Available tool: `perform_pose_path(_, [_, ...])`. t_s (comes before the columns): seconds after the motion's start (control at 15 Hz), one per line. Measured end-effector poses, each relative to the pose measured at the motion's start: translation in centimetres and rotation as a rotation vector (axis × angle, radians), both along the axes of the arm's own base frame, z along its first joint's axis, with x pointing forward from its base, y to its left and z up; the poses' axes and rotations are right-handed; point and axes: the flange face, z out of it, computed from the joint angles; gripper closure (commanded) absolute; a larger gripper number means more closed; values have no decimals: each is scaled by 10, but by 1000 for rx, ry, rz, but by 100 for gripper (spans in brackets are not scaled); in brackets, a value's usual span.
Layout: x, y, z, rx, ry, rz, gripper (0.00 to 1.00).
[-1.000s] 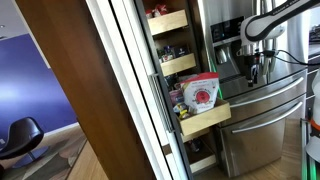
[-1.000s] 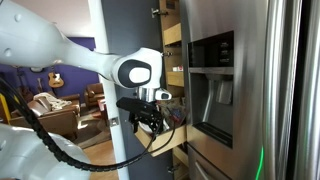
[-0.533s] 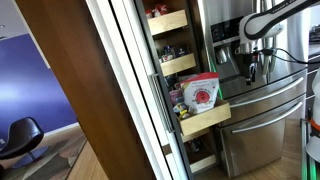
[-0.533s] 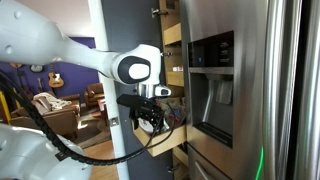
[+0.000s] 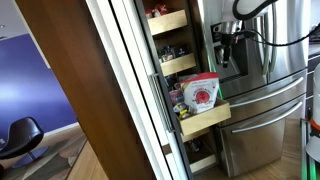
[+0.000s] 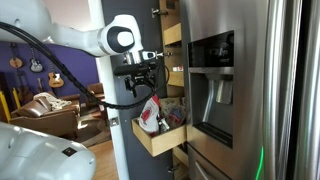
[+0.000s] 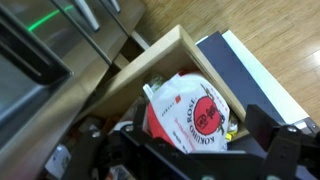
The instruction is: Move the white and red packet in the third drawer backwards.
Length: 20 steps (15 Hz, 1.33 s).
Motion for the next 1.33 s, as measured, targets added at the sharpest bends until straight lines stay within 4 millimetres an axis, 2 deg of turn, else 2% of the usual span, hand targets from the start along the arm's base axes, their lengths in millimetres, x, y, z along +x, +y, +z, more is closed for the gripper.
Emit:
perform_pose_path(0.13, [16,14,13,-30,-75,86,0])
perform_pose_path(0.27, [33,18,16,-41,-114,154,0])
perform_pose_path(0.67, [84,13,-3,-6,-72,271,0])
perform_pose_path(1.33, [100,16,-7,50,-66,315,0])
